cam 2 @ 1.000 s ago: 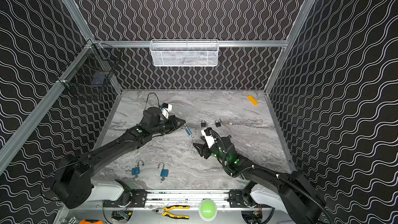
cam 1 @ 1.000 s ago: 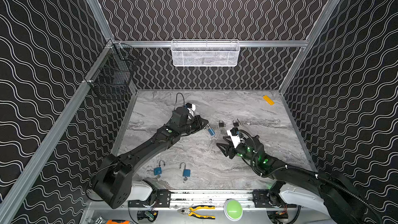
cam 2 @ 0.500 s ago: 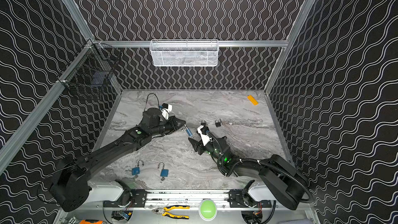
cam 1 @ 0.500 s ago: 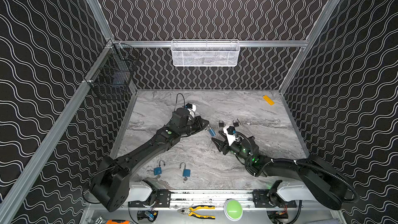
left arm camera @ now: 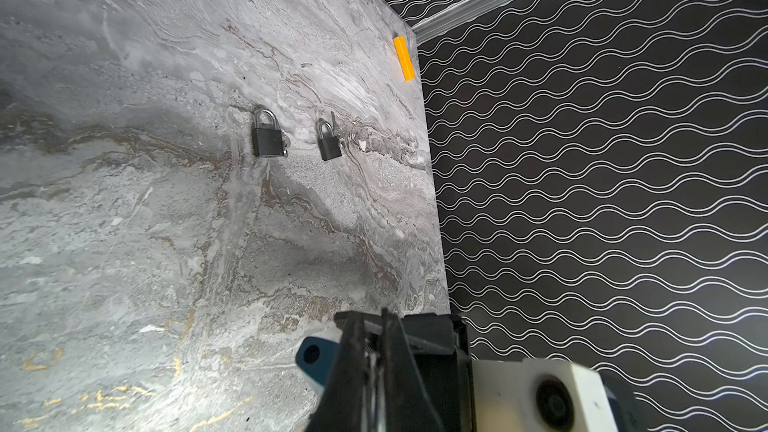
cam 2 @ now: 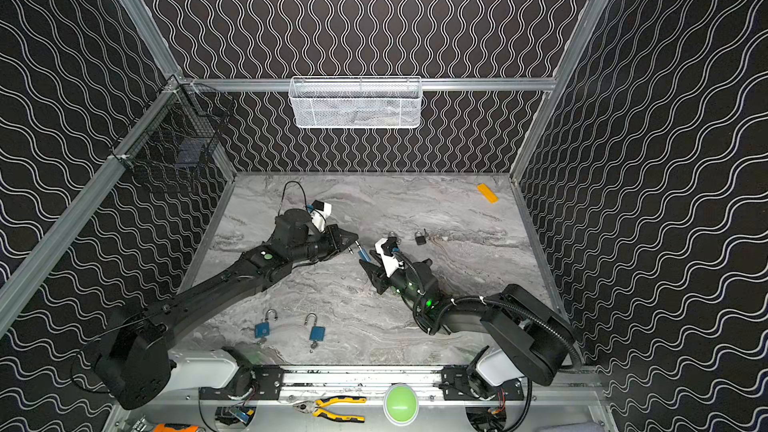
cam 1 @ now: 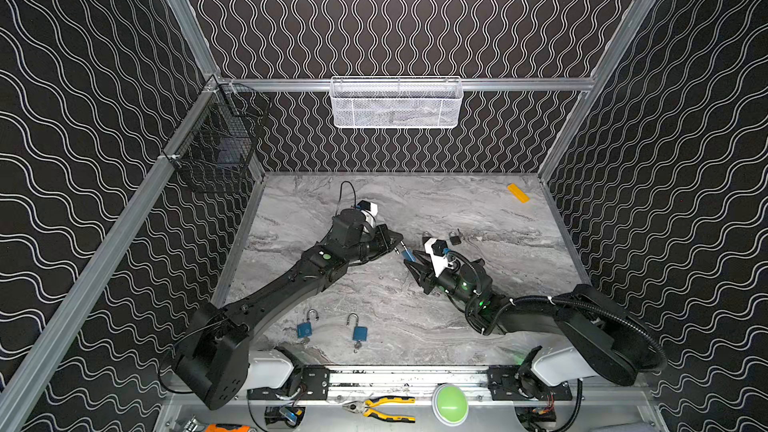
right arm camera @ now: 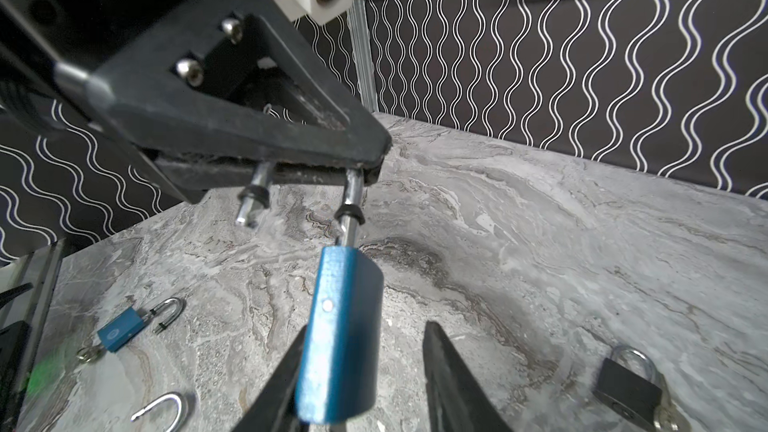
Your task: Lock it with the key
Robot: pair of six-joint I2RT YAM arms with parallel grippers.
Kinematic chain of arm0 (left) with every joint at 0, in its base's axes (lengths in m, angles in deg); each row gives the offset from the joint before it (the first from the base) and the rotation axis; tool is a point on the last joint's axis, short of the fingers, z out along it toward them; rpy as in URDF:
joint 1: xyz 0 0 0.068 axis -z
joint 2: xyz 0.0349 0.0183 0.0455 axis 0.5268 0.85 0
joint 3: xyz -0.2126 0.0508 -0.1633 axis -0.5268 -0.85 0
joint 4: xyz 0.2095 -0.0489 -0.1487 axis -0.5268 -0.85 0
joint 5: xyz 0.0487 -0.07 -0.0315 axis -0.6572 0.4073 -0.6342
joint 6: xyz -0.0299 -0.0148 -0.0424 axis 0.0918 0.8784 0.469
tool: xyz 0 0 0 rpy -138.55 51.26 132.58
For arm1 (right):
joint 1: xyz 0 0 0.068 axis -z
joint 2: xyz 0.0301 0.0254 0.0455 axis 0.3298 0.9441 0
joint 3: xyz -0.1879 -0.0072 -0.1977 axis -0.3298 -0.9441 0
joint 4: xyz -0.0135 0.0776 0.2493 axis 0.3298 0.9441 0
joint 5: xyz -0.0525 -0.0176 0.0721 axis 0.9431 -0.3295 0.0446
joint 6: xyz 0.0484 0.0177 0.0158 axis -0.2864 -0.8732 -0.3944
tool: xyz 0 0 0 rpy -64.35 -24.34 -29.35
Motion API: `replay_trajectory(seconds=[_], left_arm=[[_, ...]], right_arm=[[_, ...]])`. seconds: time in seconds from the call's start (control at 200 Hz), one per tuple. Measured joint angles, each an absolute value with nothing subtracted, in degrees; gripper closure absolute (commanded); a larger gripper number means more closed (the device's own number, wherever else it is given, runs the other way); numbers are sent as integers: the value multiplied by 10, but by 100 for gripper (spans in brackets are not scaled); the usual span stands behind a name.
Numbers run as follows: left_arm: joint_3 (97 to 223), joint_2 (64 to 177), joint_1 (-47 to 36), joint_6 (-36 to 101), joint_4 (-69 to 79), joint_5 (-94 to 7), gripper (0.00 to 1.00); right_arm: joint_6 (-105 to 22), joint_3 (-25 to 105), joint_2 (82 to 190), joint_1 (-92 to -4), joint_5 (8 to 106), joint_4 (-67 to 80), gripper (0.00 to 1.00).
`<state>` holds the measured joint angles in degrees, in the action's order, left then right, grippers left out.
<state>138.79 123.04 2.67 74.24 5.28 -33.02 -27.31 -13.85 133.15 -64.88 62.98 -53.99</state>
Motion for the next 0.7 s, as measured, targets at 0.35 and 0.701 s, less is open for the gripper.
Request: replay_trajectory(seconds=[0.35,0.701], left_arm=[[1383,1230,27,743,57,-331,100],[1367,1233,21,746,93,-329,100]], right_arm=[[-276,-127,1337,-649,618,-540,76],[-313,-110,1321,-629,578,-491,88]])
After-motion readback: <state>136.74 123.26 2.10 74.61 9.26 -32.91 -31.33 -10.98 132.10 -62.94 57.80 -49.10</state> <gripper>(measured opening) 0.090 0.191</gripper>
